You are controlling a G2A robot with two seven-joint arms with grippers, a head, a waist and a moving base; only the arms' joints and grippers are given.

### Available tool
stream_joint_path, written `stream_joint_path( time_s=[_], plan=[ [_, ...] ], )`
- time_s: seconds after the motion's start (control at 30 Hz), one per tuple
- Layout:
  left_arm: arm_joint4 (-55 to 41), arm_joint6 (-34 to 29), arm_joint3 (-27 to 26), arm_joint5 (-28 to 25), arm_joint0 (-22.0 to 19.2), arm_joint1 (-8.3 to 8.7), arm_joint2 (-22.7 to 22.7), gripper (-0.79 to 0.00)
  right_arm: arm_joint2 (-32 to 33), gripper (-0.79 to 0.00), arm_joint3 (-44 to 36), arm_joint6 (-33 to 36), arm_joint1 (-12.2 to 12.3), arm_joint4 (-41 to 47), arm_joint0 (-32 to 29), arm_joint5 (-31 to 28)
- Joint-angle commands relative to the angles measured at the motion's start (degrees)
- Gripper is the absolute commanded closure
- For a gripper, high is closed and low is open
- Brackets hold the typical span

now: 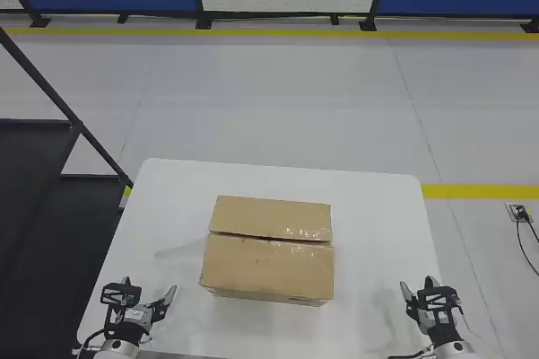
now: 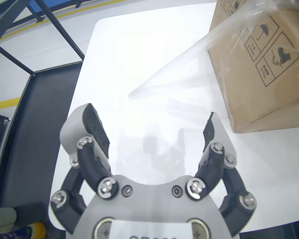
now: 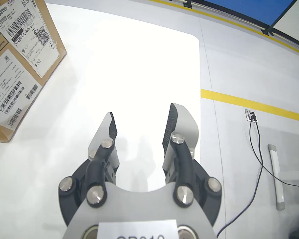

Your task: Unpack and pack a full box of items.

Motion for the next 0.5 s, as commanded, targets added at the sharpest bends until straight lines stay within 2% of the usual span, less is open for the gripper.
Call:
stream_joint_path(
  time_s=[0.0,0.33,0.37,0.47],
  plan=[
    [0.0,0.0,0.0,0.0,0.0,0.0,0.0,-0.784,0.0,-0.449,0.0,0.0,0.0,0.0,0.0,0.0],
    [0.0,0.0,0.0,0.0,0.0,0.0,0.0,-0.785,0.0,-0.446,0.0,0.0,0.0,0.0,0.0,0.0],
    [0.0,0.0,0.1,0.2,0.0,-0.01,0.0,-0.785,-0.1,-0.785,-0.2,-0.1,0.0,0.0,0.1,-0.1],
    [-3.1,0.8,0.2,-1.6,-0.5,-0.15,-0.1,-0.785,-0.5,-0.785,-1.9,-1.2,-0.1,2.3,0.3,-2.3]
  ],
)
